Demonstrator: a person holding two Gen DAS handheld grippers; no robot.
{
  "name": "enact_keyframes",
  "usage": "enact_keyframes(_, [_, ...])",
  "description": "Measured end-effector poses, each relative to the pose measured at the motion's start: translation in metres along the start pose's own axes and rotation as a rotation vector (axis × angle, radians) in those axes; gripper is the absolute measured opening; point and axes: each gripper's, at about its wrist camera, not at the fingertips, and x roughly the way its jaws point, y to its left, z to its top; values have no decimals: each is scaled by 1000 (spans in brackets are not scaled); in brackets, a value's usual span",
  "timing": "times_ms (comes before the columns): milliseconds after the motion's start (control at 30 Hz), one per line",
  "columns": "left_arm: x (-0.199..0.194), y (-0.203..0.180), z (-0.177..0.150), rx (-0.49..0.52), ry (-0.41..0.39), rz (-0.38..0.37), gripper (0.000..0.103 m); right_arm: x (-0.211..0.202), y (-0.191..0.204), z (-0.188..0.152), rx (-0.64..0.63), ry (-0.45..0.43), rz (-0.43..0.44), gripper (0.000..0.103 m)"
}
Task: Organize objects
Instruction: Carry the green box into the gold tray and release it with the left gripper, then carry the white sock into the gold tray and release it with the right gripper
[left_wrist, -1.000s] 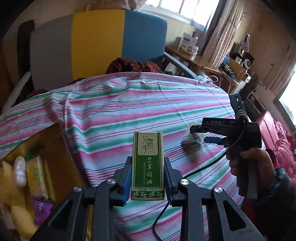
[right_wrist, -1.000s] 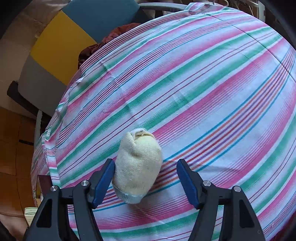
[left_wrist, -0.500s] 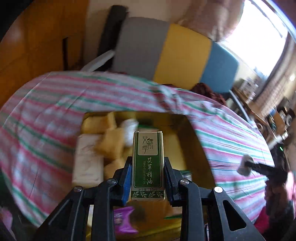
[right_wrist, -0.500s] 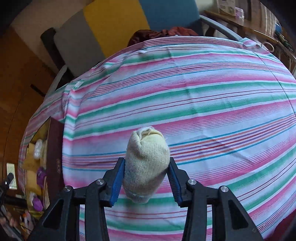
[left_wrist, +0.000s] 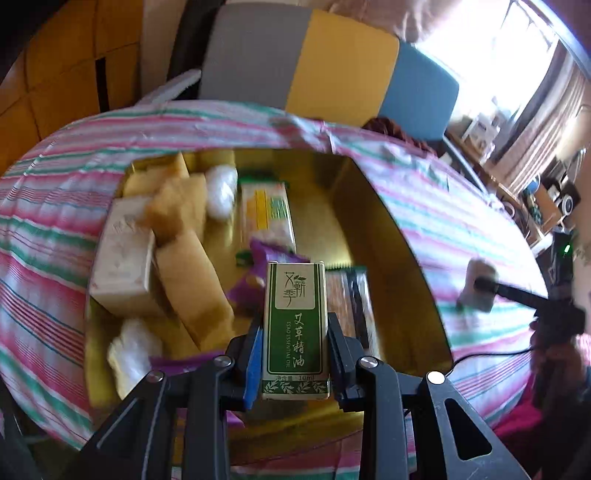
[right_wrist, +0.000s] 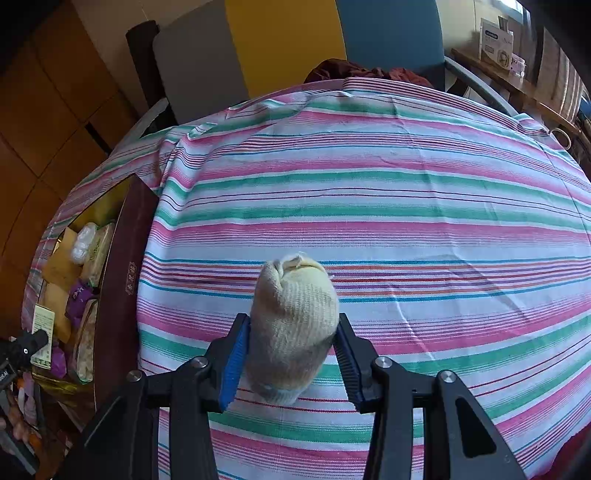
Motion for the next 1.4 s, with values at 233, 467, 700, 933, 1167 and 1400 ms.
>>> enact_keyframes(233, [17, -3, -18, 36, 22, 62, 31, 0, 1, 0, -4, -7, -5, 45])
enact_keyframes(467, [26, 2, -28, 39, 25, 68, 33, -2, 2, 1, -11, -18, -26, 45])
enact_keyframes(700, [18, 5, -28, 40, -9, 60, 44, -23, 32, 11, -40, -66, 8, 45])
enact_keyframes(933, [-17, 11, -24, 42, -111, 51, 45, -31, 133, 31, -217, -91, 134, 45])
enact_keyframes(1167, [-36, 32, -22, -9, -167, 65, 47, 9, 222, 47, -409, -37, 97, 45])
enact_keyframes(1400, [-40, 56, -24, -73, -183, 92, 58, 70, 247, 52, -497, 67, -22, 47])
